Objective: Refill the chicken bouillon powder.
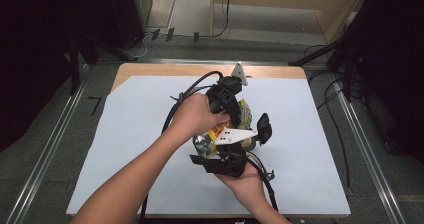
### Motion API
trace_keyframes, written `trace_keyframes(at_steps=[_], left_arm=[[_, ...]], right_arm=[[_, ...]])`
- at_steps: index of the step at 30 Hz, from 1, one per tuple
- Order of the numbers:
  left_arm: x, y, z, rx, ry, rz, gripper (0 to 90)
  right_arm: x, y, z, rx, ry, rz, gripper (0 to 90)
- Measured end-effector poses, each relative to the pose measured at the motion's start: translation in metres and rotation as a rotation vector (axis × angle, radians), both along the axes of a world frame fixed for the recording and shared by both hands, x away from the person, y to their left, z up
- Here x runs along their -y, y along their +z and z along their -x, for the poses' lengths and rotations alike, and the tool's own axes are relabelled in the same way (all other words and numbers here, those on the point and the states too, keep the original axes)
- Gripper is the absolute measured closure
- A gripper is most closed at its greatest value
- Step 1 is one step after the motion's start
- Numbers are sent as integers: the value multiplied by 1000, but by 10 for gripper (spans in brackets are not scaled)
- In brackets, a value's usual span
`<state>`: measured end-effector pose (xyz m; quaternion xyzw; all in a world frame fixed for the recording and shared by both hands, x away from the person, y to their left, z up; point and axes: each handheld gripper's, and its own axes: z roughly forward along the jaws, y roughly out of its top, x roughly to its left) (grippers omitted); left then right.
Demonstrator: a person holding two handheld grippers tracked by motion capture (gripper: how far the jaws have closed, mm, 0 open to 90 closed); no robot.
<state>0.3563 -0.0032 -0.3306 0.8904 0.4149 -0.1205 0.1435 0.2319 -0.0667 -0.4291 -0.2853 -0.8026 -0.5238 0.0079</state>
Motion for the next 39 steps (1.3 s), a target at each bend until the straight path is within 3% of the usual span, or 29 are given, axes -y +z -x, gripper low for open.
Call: trace_keyframes(at_steps=[39], left_arm=[[1, -5, 0, -3, -14, -13, 790]], right_arm=[[-1, -5, 1, 2, -12, -1, 644]])
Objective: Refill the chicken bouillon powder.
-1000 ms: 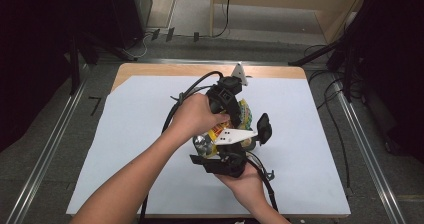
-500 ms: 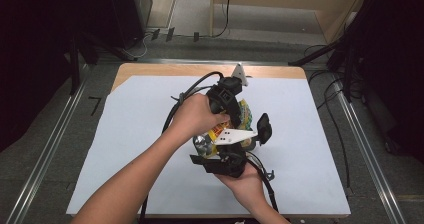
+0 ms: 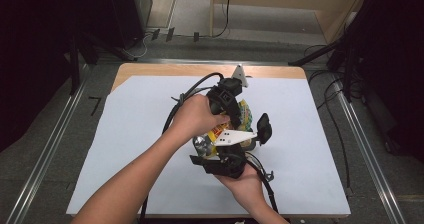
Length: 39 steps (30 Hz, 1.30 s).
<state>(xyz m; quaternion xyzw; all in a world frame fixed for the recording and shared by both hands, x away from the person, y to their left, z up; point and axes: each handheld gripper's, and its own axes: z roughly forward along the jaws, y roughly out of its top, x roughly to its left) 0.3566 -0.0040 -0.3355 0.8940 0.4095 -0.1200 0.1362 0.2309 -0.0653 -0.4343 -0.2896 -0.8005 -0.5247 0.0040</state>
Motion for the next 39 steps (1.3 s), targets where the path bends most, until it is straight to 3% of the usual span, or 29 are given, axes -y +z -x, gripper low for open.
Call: trace_keyframes(at_steps=[39], left_arm=[[2, 6, -3, -14, 12, -1, 791]], right_arm=[[2, 7, -2, -33, 4, -36, 648]])
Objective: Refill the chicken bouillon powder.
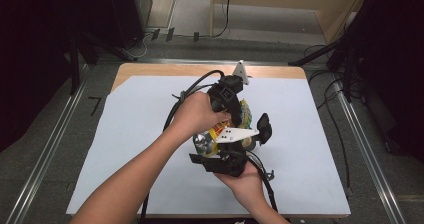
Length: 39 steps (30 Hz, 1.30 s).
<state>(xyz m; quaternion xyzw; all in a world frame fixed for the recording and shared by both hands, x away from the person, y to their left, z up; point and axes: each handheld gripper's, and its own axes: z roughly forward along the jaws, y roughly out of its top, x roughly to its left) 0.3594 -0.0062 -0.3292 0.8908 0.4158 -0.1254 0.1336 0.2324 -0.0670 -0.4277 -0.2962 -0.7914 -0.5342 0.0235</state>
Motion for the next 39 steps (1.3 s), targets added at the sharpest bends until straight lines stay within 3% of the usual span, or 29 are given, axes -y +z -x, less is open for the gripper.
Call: trace_keyframes(at_steps=[31, 39], left_arm=[[2, -2, 1, 7, -10, -6, 791], [-7, -5, 7, 31, -17, 32, 788]], right_arm=[[0, -1, 0, 3, -5, -1, 648], [-3, -6, 4, 29, -7, 27, 645]])
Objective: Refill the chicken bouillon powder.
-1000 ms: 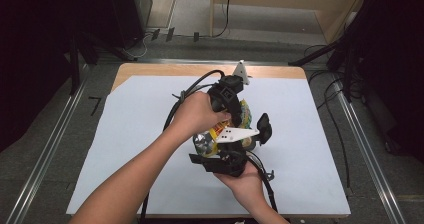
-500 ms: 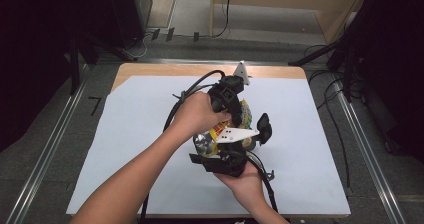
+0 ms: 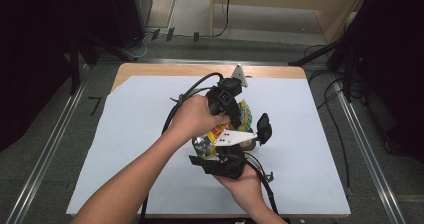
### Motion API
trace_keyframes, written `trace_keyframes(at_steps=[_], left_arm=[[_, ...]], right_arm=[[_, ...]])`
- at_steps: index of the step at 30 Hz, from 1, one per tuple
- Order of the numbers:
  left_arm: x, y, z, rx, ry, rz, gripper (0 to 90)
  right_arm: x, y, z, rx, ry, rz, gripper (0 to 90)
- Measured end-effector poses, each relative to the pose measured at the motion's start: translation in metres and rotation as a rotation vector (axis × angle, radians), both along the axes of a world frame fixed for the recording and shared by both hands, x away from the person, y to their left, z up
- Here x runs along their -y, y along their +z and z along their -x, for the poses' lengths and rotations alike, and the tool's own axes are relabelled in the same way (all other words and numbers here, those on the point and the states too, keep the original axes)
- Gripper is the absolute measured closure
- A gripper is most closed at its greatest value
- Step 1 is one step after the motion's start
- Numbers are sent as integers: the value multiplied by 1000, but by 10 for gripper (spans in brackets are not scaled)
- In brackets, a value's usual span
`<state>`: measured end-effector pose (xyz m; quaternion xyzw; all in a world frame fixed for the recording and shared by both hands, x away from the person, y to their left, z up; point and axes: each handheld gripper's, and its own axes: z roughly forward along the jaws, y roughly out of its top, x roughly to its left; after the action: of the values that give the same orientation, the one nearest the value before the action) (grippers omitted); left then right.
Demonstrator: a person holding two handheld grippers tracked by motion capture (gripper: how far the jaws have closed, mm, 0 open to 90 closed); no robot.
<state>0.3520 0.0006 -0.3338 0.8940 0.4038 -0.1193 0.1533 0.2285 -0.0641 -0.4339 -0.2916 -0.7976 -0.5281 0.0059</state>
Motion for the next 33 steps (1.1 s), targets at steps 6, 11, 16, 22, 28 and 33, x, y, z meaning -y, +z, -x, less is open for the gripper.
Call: trace_keyframes(at_steps=[6, 11, 16, 22, 28, 33], left_arm=[[-13, -3, 7, 27, 5, 56, 805], [-24, -7, 11, 35, 0, 101, 824], [-37, -11, 17, 67, 5, 149, 840], [-53, -18, 22, 74, 22, 228, 845], [-67, -24, 27, 89, 27, 285, 856], [-78, -32, 29, 101, 30, 360, 858]], right_arm=[[-5, -6, 3, 18, 13, 24, 643], [-8, -12, 5, 19, 28, 37, 636], [-12, -16, 8, 33, 42, 62, 636], [-17, -21, 13, 81, 55, 108, 628], [-19, -29, 15, 99, 78, 139, 622], [-19, -36, 15, 92, 82, 154, 620]])
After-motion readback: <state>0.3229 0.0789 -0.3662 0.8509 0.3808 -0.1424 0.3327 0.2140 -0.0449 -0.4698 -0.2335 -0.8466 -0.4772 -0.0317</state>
